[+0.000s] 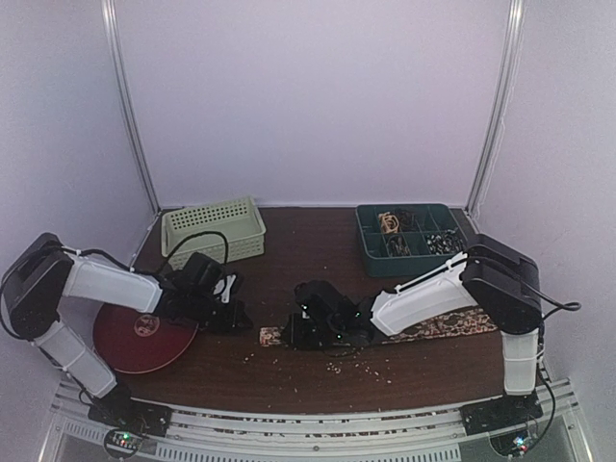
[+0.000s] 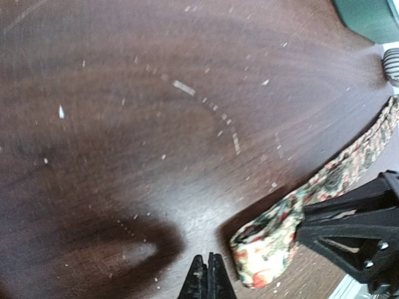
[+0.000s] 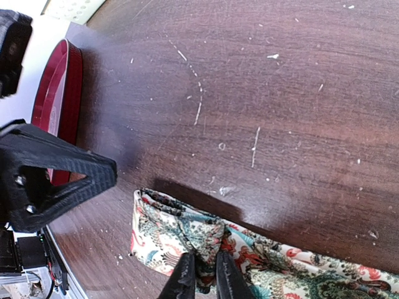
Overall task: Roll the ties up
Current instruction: Roll the tie at the center of the board.
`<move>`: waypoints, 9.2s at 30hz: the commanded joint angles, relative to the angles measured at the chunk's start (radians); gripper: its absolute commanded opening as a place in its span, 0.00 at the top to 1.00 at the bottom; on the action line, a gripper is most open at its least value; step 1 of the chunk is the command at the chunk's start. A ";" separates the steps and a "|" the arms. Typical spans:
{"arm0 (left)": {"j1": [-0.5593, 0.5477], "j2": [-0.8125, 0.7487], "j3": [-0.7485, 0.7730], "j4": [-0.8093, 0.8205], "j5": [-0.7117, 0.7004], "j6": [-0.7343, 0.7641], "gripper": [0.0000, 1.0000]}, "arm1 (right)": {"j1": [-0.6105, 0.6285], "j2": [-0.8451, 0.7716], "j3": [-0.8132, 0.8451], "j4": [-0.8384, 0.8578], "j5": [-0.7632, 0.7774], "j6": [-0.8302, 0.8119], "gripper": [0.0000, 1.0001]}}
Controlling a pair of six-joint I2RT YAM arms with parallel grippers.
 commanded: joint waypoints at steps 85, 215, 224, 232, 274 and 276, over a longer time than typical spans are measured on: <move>-0.027 0.077 -0.011 0.290 0.299 -0.038 1.00 | -0.027 -0.016 0.008 -0.023 -0.043 -0.062 0.90; -0.139 0.060 0.196 0.043 0.103 1.232 0.51 | -0.079 -0.168 -0.322 0.244 -0.036 0.002 0.83; -0.138 -0.034 0.170 0.010 -0.109 0.696 0.95 | -0.083 -0.183 -0.320 0.233 -0.057 -0.004 0.78; -0.166 -0.105 0.045 0.224 -0.022 0.424 1.00 | -0.085 -0.220 -0.253 0.119 -0.059 -0.035 0.74; -0.213 0.220 -0.078 0.633 -0.008 0.126 1.00 | -0.088 -0.175 -0.262 0.047 0.011 -0.062 0.86; -0.214 0.236 -0.072 0.650 0.010 0.113 1.00 | -0.091 -0.177 -0.264 0.046 0.012 -0.064 0.86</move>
